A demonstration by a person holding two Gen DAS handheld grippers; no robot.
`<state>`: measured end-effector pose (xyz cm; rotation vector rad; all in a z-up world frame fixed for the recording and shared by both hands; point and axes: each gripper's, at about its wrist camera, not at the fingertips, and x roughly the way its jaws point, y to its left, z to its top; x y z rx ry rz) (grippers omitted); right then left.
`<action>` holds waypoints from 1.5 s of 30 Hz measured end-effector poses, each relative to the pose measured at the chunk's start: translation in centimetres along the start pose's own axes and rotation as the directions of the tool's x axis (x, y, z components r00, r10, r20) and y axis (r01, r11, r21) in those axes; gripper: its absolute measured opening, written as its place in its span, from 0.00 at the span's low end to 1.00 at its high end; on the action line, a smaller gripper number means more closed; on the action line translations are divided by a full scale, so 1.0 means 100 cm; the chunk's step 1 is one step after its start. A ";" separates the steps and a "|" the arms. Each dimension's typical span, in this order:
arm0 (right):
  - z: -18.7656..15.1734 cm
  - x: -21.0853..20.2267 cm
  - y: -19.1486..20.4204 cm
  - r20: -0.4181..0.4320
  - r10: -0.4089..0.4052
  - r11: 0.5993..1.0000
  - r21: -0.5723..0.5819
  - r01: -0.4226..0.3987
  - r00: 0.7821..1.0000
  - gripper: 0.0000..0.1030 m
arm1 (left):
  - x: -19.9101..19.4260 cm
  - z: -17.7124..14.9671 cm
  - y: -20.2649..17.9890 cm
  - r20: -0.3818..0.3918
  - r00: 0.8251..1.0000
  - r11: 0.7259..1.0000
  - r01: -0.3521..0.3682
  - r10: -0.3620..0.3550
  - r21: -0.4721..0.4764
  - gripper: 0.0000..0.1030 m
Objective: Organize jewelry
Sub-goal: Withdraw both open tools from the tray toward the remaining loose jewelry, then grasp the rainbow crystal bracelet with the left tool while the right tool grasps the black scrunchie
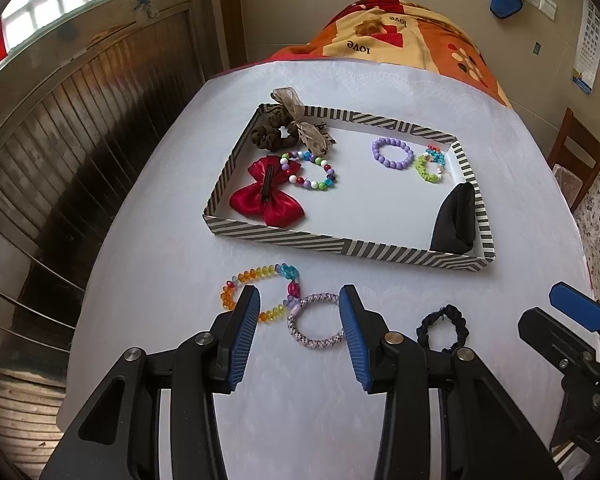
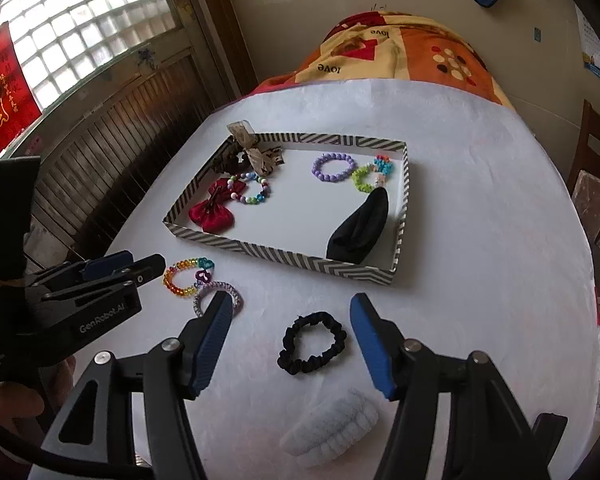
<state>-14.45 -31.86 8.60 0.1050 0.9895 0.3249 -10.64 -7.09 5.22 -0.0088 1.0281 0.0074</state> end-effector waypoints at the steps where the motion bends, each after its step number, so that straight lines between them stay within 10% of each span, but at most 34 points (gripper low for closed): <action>1: -0.001 0.001 0.000 -0.004 0.001 1.000 -0.002 -0.001 1.000 0.63 | 0.000 0.000 0.000 -0.001 1.000 1.000 -0.001 0.001 0.000 0.20; 20: -0.006 0.009 -0.003 -0.034 -0.014 1.000 0.015 0.015 0.999 0.66 | 0.009 -0.006 0.004 -0.030 1.000 1.000 0.004 -0.004 0.005 0.20; 30: -0.015 0.026 -0.027 -0.088 -0.055 0.997 0.055 0.060 0.995 0.67 | 0.031 -0.005 0.059 -0.137 0.980 0.978 0.123 -0.147 -0.167 0.20; 45: -0.024 0.073 -0.037 -0.189 -0.082 0.995 0.033 0.089 0.979 0.67 | 0.081 -0.006 0.096 -0.207 0.975 0.982 0.041 -0.079 -0.185 0.20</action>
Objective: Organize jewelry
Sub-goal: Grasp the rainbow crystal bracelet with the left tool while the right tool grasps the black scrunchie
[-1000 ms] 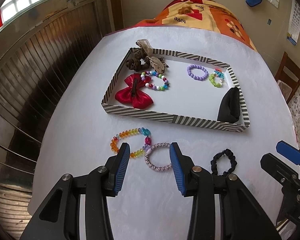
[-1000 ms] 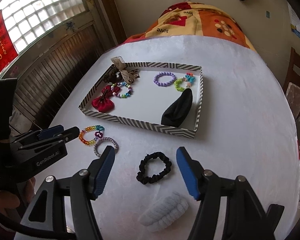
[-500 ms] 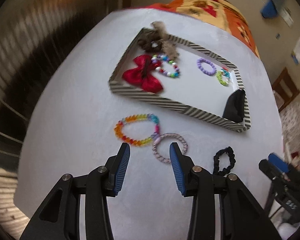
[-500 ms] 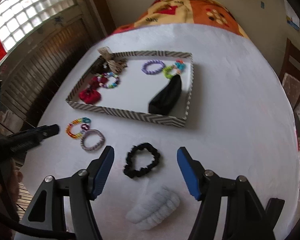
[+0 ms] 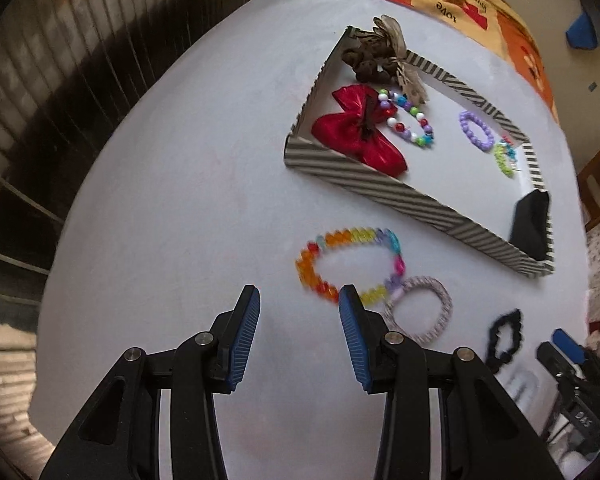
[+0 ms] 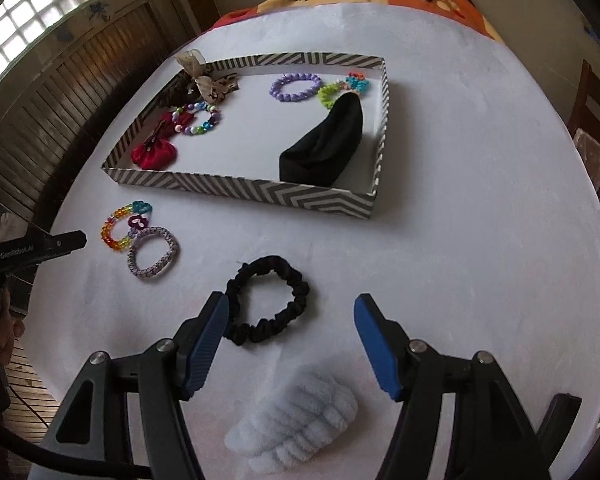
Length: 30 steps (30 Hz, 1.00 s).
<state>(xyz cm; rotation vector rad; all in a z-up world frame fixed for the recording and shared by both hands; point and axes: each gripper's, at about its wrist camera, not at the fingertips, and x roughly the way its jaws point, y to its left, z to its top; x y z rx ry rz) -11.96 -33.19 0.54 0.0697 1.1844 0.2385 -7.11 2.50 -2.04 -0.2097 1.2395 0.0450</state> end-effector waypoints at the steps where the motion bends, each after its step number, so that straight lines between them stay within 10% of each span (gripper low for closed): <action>1: 0.001 0.003 -0.002 -0.009 -0.014 1.000 -0.002 0.014 1.000 0.67 | 0.002 0.002 -0.001 0.003 1.000 1.000 -0.011 0.011 0.010 0.20; 13: 0.008 0.038 0.003 -0.060 -0.040 0.998 -0.051 0.037 0.997 0.65 | 0.037 0.019 -0.018 0.001 0.993 0.983 -0.114 0.115 0.143 0.20; 19: 0.009 0.049 0.009 -0.058 -0.047 0.997 -0.068 0.043 0.997 0.38 | 0.040 0.024 -0.017 0.010 0.995 0.984 -0.100 0.100 0.146 0.20; 23: 0.008 0.051 0.016 -0.052 -0.050 0.993 -0.107 0.044 0.997 0.12 | 0.038 0.021 -0.022 0.028 0.996 0.979 -0.084 0.080 0.185 0.00; 30: 0.012 0.028 0.017 -0.001 0.008 0.995 -0.099 -0.008 1.000 0.09 | 0.019 0.023 -0.017 -0.006 1.000 0.986 0.021 -0.020 0.164 0.00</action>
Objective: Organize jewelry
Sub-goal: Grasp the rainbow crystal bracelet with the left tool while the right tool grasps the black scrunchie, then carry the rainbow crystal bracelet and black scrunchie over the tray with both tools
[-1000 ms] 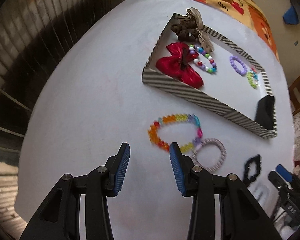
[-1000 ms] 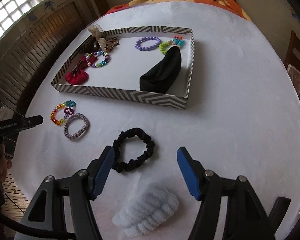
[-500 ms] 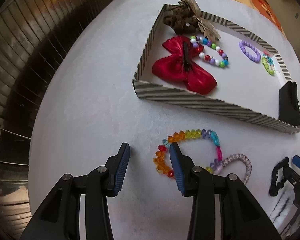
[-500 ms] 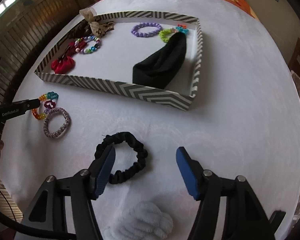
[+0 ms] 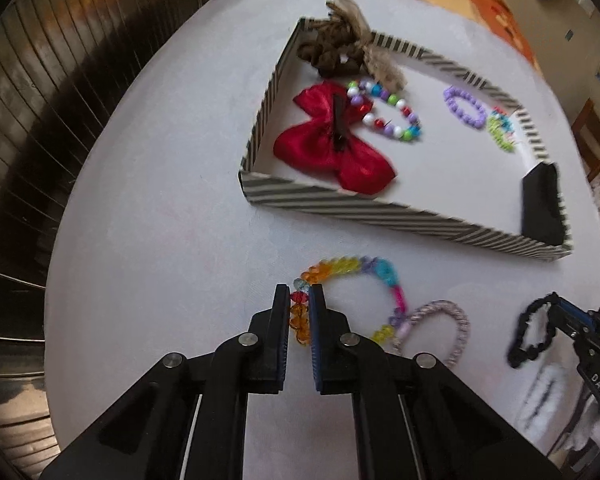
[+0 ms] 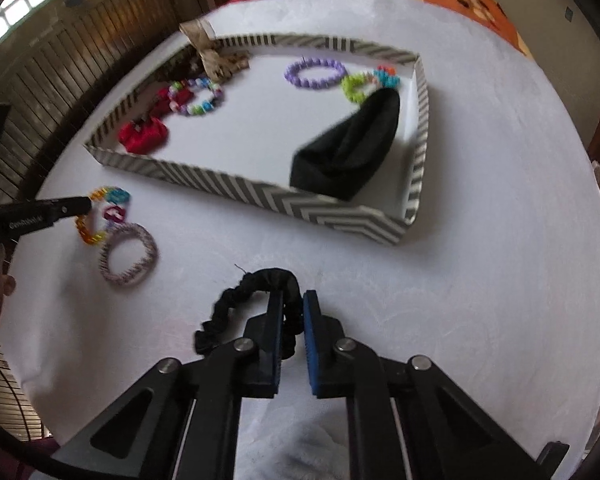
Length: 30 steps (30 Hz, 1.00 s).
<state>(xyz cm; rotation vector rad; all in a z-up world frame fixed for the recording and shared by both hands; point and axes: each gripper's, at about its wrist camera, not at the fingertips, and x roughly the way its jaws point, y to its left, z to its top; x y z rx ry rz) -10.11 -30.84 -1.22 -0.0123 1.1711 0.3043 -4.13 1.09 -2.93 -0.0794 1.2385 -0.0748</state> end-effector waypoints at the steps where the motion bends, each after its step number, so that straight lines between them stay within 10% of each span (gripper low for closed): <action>1: 0.001 -0.006 0.000 0.010 0.008 1.000 0.000 -0.008 1.000 0.09 | -0.007 0.002 0.000 0.010 1.000 1.000 0.006 -0.006 0.002 0.00; 17: 0.028 -0.071 0.011 0.147 0.056 0.998 -0.043 -0.051 0.988 0.09 | -0.097 0.035 -0.035 0.185 0.982 0.997 0.015 -0.029 0.076 0.00; 30: 0.081 -0.066 -0.017 0.173 0.009 1.000 -0.019 -0.006 0.985 0.09 | -0.072 0.070 -0.101 0.171 0.982 0.983 0.044 -0.074 0.177 0.00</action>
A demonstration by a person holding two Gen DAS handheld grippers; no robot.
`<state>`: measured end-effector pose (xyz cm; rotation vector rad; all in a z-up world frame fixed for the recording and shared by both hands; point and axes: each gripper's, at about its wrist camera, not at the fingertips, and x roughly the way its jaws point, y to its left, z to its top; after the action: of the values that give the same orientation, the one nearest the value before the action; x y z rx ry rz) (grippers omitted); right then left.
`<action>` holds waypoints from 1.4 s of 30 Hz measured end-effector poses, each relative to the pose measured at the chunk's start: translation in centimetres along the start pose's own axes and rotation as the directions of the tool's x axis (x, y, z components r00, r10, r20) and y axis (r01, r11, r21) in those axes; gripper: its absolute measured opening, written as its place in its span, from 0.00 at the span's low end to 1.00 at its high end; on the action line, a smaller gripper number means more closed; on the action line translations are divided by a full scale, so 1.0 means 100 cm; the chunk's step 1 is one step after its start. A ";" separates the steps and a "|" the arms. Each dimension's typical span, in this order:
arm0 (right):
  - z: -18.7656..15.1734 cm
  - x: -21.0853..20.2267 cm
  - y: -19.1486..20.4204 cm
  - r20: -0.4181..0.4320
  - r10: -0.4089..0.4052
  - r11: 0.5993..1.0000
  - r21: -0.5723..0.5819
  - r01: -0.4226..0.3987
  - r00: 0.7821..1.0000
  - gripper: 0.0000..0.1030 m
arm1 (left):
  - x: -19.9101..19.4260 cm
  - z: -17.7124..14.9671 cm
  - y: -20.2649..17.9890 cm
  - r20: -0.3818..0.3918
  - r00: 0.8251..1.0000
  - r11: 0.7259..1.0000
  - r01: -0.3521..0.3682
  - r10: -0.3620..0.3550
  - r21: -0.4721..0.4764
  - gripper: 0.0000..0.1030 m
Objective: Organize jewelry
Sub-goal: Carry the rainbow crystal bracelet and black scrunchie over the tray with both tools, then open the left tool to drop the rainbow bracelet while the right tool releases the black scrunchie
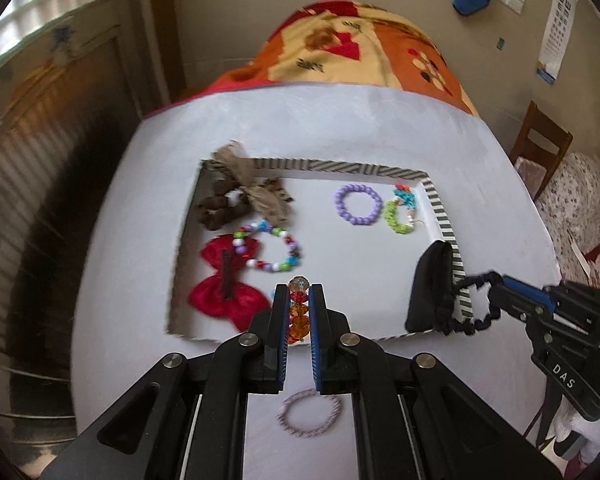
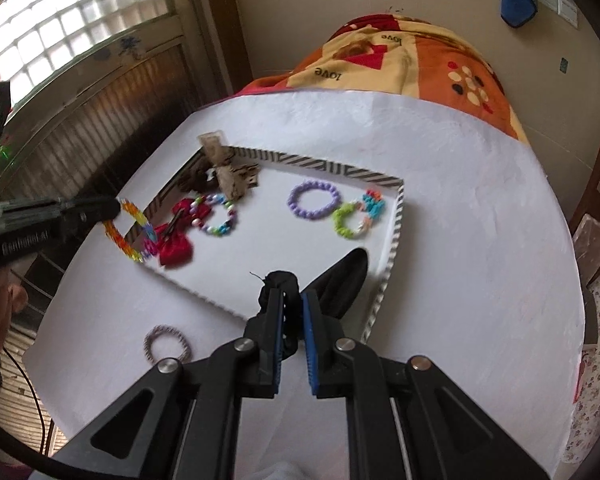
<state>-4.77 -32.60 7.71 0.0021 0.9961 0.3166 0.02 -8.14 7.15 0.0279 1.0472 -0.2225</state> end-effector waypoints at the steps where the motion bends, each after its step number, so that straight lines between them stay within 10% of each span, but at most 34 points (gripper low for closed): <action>1: 0.002 0.003 -0.002 -0.002 -0.001 1.000 0.004 0.001 1.000 0.09 | 0.006 0.002 -0.004 -0.007 1.000 1.000 0.003 -0.003 0.007 0.00; 15: 0.055 0.073 -0.008 -0.042 0.056 0.998 -0.019 -0.056 0.998 0.09 | 0.095 0.005 0.014 -0.149 0.987 0.998 -0.059 0.055 -0.024 0.00; 35: 0.132 0.222 0.011 -0.154 0.146 0.989 -0.001 -0.148 0.977 0.10 | 0.115 0.010 0.057 -0.178 0.983 0.990 -0.076 0.053 -0.122 0.00; 42: 0.127 0.220 0.020 -0.159 0.121 0.991 -0.035 -0.128 0.980 0.49 | 0.111 0.011 0.053 -0.175 0.982 0.989 -0.088 0.066 -0.120 0.11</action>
<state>16.24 -23.07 -3.20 -0.0009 1.1468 0.4591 7.34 -4.99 -2.28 -0.0280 1.2276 -0.0835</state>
